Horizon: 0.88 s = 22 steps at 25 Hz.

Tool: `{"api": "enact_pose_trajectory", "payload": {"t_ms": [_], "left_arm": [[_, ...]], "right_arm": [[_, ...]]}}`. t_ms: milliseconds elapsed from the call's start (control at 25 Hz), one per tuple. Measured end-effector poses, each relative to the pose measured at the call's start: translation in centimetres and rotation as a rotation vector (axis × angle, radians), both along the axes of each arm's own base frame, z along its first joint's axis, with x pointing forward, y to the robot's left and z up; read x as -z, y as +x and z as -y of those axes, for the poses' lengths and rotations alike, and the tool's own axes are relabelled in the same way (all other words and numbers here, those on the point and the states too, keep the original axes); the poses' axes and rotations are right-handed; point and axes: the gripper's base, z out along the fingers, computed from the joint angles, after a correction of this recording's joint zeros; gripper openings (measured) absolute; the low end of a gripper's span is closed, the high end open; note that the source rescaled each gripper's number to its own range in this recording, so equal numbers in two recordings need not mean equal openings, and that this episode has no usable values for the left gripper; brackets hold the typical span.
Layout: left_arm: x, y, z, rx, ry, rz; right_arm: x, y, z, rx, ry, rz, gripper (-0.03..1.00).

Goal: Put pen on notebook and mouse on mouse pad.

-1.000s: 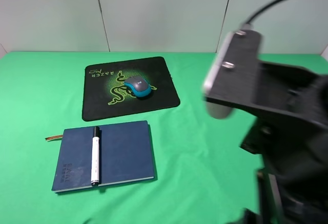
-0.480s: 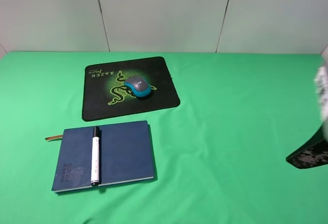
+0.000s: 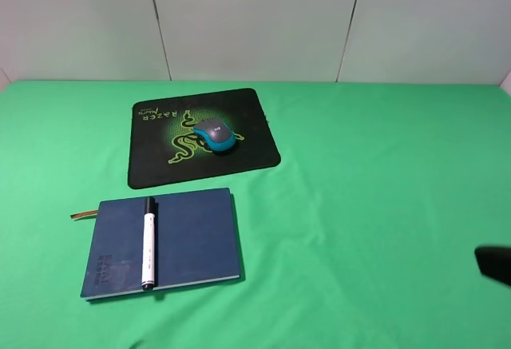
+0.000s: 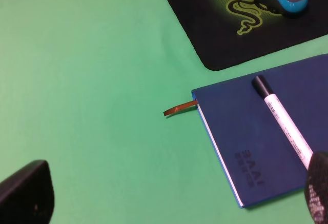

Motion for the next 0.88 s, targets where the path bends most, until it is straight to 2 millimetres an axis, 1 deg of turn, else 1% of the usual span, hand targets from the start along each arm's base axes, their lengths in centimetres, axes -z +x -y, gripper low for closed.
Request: {"api": "enact_pose_trajectory", "payload": {"t_ms": [80,320,600,800,880], "left_arm": [[0.0,0.0,0.0,0.0,0.0,0.0],[0.0,0.0,0.0,0.0,0.0,0.0],[0.0,0.0,0.0,0.0,0.0,0.0],[0.0,0.0,0.0,0.0,0.0,0.0],[0.0,0.0,0.0,0.0,0.0,0.0]], "right_arm": [[0.3,-0.3,0.7,0.081,0.027,0.026,1.0],[-0.2,-1.4,2.4,0.289,0.096,0.143,1.0],[-0.2,-2.5,2.9,0.404,0.122,0.189,1.0],[0.7,-3.3,3.2,0.483,0.093,0.156,1.0],[1.0,-3.8,3.3,0.516,0.096,0.17,1.0]]}}
